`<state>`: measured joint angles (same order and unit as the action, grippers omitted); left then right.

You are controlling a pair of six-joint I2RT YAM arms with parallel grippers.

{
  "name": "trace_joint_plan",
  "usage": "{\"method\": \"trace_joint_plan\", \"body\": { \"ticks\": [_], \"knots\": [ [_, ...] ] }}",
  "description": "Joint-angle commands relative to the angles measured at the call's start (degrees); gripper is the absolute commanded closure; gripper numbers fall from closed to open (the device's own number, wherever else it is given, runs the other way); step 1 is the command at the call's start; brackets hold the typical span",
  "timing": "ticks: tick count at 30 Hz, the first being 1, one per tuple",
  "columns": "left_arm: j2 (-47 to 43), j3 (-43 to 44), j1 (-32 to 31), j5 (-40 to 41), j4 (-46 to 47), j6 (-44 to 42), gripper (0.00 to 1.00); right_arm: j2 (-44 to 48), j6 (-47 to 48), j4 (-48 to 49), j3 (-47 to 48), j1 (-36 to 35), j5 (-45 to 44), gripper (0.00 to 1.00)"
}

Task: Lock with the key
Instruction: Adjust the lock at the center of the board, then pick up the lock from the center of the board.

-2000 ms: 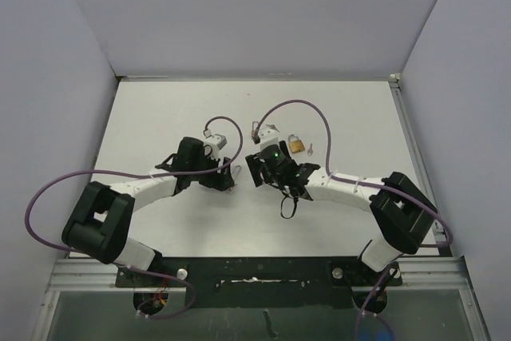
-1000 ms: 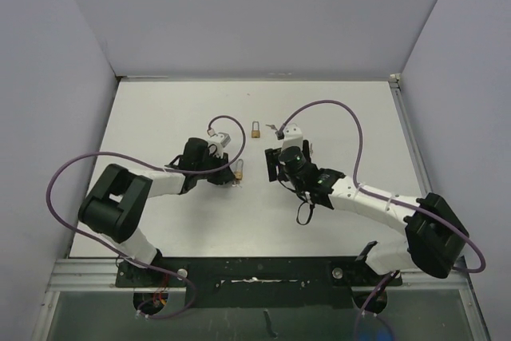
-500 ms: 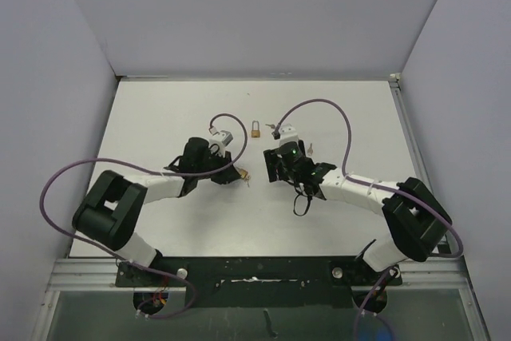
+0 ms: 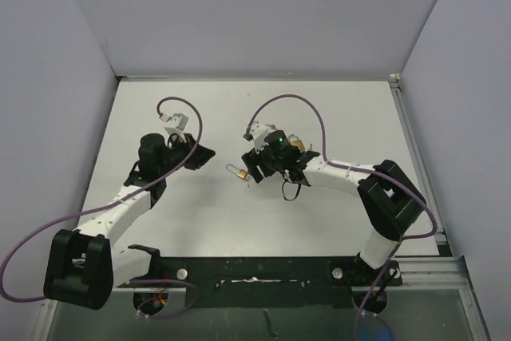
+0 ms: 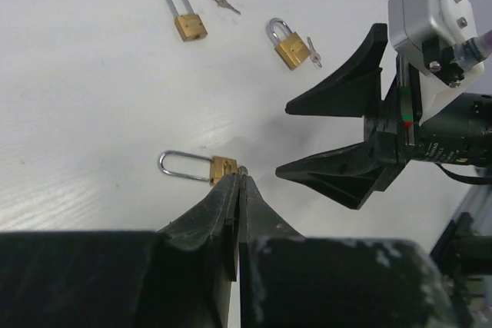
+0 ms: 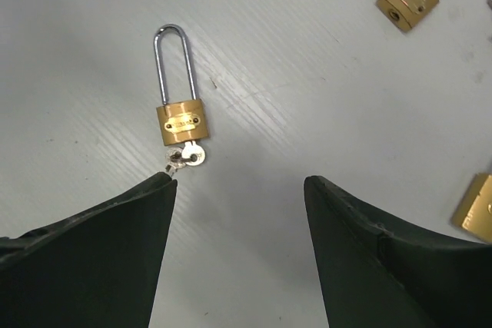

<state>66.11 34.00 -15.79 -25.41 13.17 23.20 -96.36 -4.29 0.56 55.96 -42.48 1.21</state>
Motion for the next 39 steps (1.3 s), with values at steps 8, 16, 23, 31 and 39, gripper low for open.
{"method": "trace_joint_plan", "body": {
  "ticks": [8, 16, 23, 31, 39],
  "knots": [
    [10.50, -3.66, 9.64, -25.08, 22.72, 20.44, 0.99, -5.44, 6.56, 3.22, 6.66, -1.56, 12.27, 0.31],
    [2.29, -3.80, 9.64, -20.51, 15.36, 16.01, 1.00, -8.25, 7.08, 3.98, 7.25, -1.60, 14.04, 0.31],
    [-2.35, -2.69, 9.55, -20.46, 11.61, 15.04, 1.00, -11.00, 6.88, 4.92, 8.19, -0.17, 15.93, 0.31],
    [-3.69, -2.36, 9.63, -20.31, 10.80, 15.07, 1.00, -12.45, 6.03, 5.61, 7.99, 1.14, 18.12, 0.32],
    [-4.31, -2.71, 9.64, -18.89, 11.18, 15.65, 1.00, -14.12, 7.45, 4.44, 7.32, -0.95, 15.33, 0.33]
  ]
}}
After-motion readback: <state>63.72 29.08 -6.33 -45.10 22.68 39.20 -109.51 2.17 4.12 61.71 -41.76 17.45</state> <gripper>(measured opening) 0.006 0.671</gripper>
